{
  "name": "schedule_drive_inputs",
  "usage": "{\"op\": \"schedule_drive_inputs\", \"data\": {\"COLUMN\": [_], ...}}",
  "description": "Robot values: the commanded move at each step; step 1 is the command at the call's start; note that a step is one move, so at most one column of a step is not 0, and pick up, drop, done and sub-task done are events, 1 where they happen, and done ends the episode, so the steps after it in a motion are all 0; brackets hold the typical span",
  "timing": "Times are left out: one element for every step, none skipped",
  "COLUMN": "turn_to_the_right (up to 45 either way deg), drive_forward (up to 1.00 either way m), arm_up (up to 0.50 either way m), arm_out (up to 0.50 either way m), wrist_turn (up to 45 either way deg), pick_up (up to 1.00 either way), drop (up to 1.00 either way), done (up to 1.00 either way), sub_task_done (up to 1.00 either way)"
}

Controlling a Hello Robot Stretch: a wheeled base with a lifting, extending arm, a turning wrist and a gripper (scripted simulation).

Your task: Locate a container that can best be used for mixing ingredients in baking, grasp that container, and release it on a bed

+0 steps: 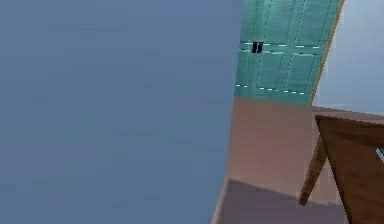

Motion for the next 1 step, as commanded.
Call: {"op": "schedule_drive_inputs", "data": {"turn_to_the_right": [0.0], "drive_forward": [0.0], "arm_up": [0.0], "arm_out": [0.0], "wrist_turn": [-45.0], "pick_up": [0.0], "drop": [0.0], "done": [0.0], "sub_task_done": [0.0]}}
